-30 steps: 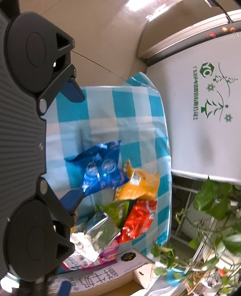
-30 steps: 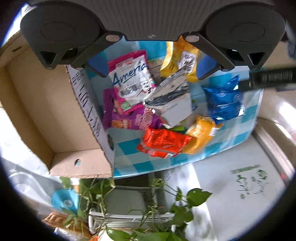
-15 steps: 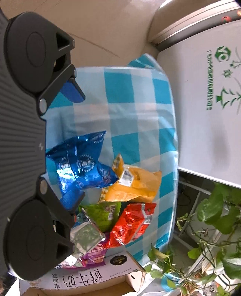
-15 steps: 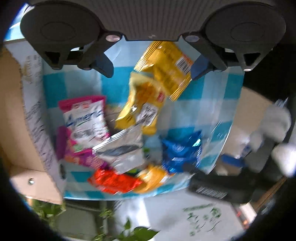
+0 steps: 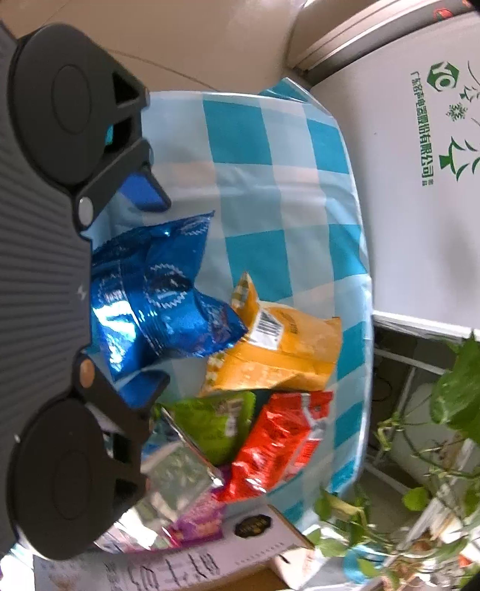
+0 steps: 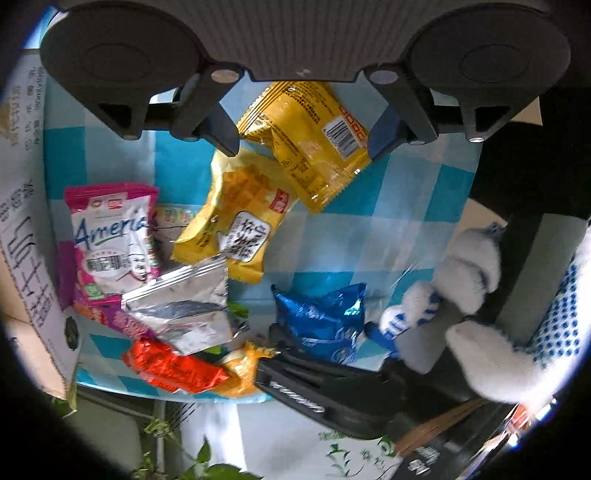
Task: Organize snacks
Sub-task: 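Grasp the blue foil snack pack with the left gripper while the right grasps a yellow pack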
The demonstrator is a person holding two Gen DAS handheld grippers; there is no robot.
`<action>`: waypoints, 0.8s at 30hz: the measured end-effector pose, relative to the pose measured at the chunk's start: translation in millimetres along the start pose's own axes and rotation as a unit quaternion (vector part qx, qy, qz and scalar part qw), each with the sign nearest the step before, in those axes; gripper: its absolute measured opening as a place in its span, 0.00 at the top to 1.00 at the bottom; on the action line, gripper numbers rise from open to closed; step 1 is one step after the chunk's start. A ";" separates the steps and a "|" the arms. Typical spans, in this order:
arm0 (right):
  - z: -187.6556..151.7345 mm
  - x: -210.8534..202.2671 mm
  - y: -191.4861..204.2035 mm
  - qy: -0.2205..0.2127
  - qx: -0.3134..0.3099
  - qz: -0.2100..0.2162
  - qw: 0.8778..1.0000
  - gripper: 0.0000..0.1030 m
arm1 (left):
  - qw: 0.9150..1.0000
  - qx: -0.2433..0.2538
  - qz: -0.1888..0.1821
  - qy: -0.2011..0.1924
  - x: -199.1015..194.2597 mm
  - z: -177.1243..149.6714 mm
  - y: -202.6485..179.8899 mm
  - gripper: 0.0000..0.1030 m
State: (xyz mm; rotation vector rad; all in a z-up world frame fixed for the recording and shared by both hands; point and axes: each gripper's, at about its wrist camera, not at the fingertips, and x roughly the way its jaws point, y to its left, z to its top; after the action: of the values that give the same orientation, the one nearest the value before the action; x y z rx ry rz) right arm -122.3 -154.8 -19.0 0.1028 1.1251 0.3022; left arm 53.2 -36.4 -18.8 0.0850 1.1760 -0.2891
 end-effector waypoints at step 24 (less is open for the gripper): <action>11.2 24.5 40.0 0.013 -0.051 -0.017 0.998 0.22 | 1.000 0.015 0.000 -0.011 5.6 -7.1 -9.7 0.21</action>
State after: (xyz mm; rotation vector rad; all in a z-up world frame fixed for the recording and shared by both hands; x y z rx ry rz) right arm -109.9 -108.8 -26.2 -0.0113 1.1333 0.3312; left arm 46.2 -45.2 -25.8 0.1077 1.1499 -0.3080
